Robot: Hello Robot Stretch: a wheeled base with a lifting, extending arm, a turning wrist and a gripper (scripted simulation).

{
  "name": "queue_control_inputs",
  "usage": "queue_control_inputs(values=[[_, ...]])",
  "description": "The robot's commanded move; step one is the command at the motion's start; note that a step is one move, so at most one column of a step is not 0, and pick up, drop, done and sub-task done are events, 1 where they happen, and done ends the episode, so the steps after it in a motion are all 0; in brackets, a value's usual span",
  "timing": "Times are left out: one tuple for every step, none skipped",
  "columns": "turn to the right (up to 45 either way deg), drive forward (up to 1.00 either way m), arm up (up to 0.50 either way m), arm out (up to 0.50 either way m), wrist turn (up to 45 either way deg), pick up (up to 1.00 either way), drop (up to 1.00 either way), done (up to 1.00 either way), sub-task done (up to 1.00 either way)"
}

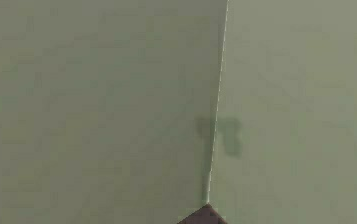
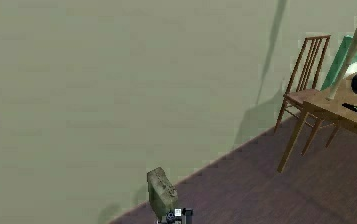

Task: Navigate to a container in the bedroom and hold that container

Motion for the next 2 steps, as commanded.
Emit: queue_control_inputs(values=[[0.0, 0.0, 0.0, 0.0, 45.0, 0.0, 0.0, 0.0, 0.0], [0.0, 0.0, 0.0, 0.0, 45.0, 0.0, 0.0, 0.0, 0.0]])
